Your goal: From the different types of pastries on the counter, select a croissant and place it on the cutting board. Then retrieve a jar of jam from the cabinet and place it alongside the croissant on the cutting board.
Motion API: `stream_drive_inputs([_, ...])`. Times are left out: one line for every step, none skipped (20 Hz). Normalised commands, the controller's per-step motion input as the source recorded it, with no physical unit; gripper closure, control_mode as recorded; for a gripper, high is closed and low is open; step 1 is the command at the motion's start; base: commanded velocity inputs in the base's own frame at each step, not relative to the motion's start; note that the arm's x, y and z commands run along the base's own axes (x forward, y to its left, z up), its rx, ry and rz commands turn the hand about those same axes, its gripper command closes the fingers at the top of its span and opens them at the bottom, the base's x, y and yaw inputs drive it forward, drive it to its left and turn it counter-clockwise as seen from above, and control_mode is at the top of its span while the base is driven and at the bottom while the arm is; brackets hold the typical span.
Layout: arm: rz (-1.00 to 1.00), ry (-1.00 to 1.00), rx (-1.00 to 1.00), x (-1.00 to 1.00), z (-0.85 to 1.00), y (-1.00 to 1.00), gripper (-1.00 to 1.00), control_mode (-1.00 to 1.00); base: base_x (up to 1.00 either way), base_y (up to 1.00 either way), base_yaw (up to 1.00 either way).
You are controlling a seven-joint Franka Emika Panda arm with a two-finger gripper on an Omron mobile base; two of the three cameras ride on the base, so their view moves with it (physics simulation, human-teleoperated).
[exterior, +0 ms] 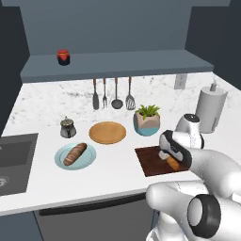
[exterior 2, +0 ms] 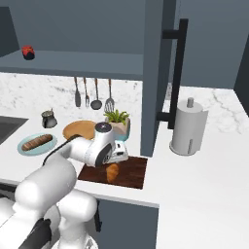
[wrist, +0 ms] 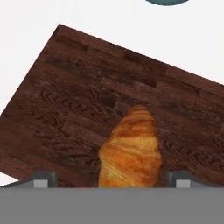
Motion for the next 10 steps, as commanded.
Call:
stream_drive_inputs([0.02, -0.08, -0.03, 0.00, 0.81, 0.59, -1.00, -1.00, 0.00, 0.00, 0.00])
stream_drive_inputs([0.02, -0.08, -0.02, 0.00, 0.84, 0.60, -1.00, -1.00, 0.00, 0.00, 0.00])
stream_drive_inputs([0.02, -0.09, -0.03, 0.00, 0.85, 0.59, -1.00, -1.00, 0.00, 0.00, 0.00])
stream_drive_inputs([0.02, -0.09, -0.02, -0.04, 0.88, 0.55, -1.00, -1.00, 0.00, 0.00, 0.00])
stream_drive_inputs([0.03, -0.06, 0.00, -0.04, 0.91, 0.52, -1.00, -1.00, 0.00, 0.00, 0.00])
stream_drive_inputs([0.03, -0.06, 0.00, -0.04, 0.93, 0.52, -1.00, -1.00, 0.00, 0.00, 0.00])
stream_drive_inputs([0.04, -0.06, 0.00, -0.06, 0.94, 0.53, -1.00, -1.00, 0.00, 0.00, 0.00])
stream_drive_inputs([0.04, -0.05, 0.00, -0.06, 0.95, 0.54, -1.00, -1.00, 0.00, 0.00, 0.00])
stream_drive_inputs([0.04, -0.05, 0.00, -0.08, 0.96, 0.52, -1.00, -1.00, 0.00, 0.00, 0.00])
stream_drive_inputs([0.03, -0.06, 0.00, -0.08, 0.95, 0.47, -1.00, -1.00, 0.00, 0.00, 0.00])
